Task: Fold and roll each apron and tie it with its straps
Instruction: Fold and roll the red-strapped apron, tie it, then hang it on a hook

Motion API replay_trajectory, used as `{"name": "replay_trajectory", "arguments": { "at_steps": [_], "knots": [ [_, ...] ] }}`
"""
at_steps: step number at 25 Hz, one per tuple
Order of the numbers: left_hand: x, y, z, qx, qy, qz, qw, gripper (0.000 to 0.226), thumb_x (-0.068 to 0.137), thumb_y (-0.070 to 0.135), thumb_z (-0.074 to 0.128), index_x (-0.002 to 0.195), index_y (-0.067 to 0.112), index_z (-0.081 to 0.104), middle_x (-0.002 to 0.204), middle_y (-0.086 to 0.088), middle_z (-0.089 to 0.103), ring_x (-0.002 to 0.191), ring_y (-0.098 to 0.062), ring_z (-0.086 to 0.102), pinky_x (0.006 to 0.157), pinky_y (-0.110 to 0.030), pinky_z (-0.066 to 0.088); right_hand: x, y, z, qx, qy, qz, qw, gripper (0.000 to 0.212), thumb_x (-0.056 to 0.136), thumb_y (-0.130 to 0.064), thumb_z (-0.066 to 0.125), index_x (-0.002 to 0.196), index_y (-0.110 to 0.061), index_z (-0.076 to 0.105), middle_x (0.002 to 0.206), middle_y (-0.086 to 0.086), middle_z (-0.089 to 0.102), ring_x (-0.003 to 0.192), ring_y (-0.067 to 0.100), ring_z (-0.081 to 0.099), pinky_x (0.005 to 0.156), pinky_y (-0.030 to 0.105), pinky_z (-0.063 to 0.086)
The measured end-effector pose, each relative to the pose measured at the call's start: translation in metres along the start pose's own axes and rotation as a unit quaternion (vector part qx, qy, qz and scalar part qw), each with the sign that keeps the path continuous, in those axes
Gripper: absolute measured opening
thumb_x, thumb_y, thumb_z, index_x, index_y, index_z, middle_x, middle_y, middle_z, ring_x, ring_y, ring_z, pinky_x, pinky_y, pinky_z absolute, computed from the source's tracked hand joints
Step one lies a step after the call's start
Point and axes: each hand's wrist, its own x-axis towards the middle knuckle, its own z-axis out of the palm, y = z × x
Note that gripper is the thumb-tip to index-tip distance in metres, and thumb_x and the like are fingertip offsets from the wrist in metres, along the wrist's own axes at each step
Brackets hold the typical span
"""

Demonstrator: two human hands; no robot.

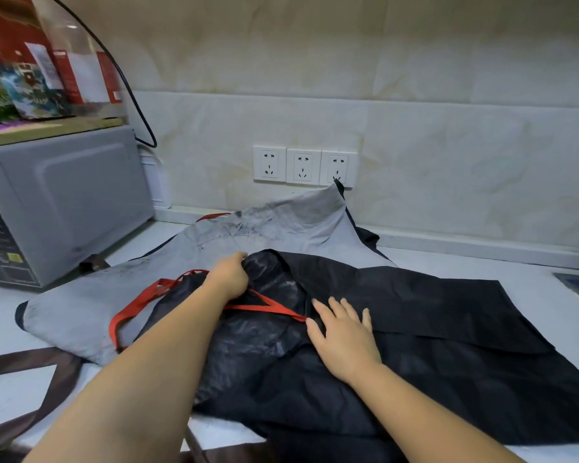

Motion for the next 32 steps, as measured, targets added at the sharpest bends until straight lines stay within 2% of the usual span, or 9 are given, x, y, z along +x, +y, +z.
{"name": "replay_trajectory", "arguments": {
  "at_steps": [3,9,13,16,20,23,26,29,32],
  "knots": [
    [0.010,0.003,0.003,0.054,-0.012,0.017,0.998,0.036,0.092,0.012,0.050,0.127,0.012,0.055,0.130,-0.016,0.054,0.117,-0.036,0.053,0.096,-0.041,0.044,0.001,0.001,0.000,0.024,0.021,-0.010,0.999,0.051,0.099,-0.034,0.028,0.149,-0.033,0.029,0.159,-0.003,0.024,0.148,0.017,0.011,0.120,0.048,0.001],
    [-0.007,0.027,-0.001,0.019,0.211,-0.047,0.976,0.033,0.089,-0.001,0.043,0.121,0.007,0.050,0.124,-0.019,0.043,0.101,-0.042,0.056,0.076,-0.045,0.041,-0.003,0.008,0.000,0.079,0.060,-0.016,0.995,0.051,0.091,-0.015,0.040,0.140,-0.028,0.044,0.149,-0.010,0.040,0.143,0.008,0.024,0.121,0.039,0.007],
    [-0.064,0.072,0.029,0.119,0.158,0.146,0.969,0.027,0.085,0.022,0.054,0.112,0.019,0.055,0.113,-0.007,0.054,0.106,-0.031,0.053,0.083,-0.041,0.045,0.000,0.010,0.001,0.099,0.100,-0.018,0.990,0.044,0.090,-0.008,0.045,0.132,-0.020,0.055,0.134,-0.006,0.054,0.130,0.015,0.043,0.117,0.037,0.020],
    [-0.113,0.086,0.065,0.136,0.095,0.172,0.971,0.020,0.085,0.031,0.053,0.102,0.021,0.054,0.107,-0.001,0.053,0.103,-0.025,0.052,0.082,-0.039,0.042,0.007,0.017,-0.003,0.111,0.068,-0.018,0.991,0.034,0.096,-0.011,0.047,0.128,-0.013,0.058,0.130,0.003,0.057,0.123,0.022,0.047,0.107,0.032,0.032],
    [-0.147,0.066,0.090,0.222,0.146,0.355,0.896,0.017,0.078,0.028,0.050,0.085,0.022,0.065,0.083,0.003,0.059,0.082,-0.022,0.056,0.073,-0.036,0.045,0.012,0.027,-0.029,0.064,-0.038,-0.033,0.997,0.039,0.096,-0.018,0.052,0.134,-0.011,0.055,0.137,0.007,0.052,0.126,0.024,0.047,0.104,0.030,0.036],
    [-0.154,0.061,0.099,0.200,0.104,0.343,0.912,0.044,0.084,0.037,0.037,0.107,0.024,0.072,0.107,0.005,0.070,0.098,-0.017,0.066,0.085,-0.031,0.053,0.015,0.027,-0.037,0.010,-0.071,-0.040,0.997,0.043,0.093,-0.011,0.048,0.136,-0.012,0.053,0.137,0.007,0.051,0.125,0.024,0.049,0.103,0.031,0.040],
    [-0.152,0.059,0.096,0.159,0.013,0.288,0.944,0.076,0.085,0.051,0.009,0.148,0.021,0.039,0.158,-0.003,0.031,0.147,-0.020,0.024,0.119,-0.038,0.017,0.010,0.015,-0.031,-0.083,-0.014,-0.034,0.996,0.030,0.096,-0.009,0.041,0.123,-0.009,0.055,0.121,0.011,0.058,0.109,0.028,0.058,0.085,0.035,0.045],
    [-0.150,0.061,0.096,0.163,-0.007,0.272,0.948,0.085,0.079,0.056,-0.001,0.154,0.025,0.020,0.164,-0.003,0.008,0.151,-0.018,0.000,0.121,-0.040,-0.001,0.006,0.011,-0.038,-0.026,0.102,0.013,0.994,0.020,0.096,-0.014,0.039,0.109,-0.013,0.055,0.102,0.006,0.065,0.089,0.026,0.063,0.068,0.032,0.042],
    [-0.150,0.058,0.097,0.127,0.048,0.256,0.957,0.072,0.083,0.054,0.018,0.144,0.024,0.043,0.154,-0.003,0.036,0.146,-0.023,0.022,0.121,-0.043,0.011,-0.001,0.014,-0.036,-0.014,0.102,-0.011,0.995,0.022,0.094,-0.020,0.042,0.110,-0.019,0.057,0.103,-0.001,0.066,0.089,0.023,0.062,0.071,0.033,0.045]
  ]
}}
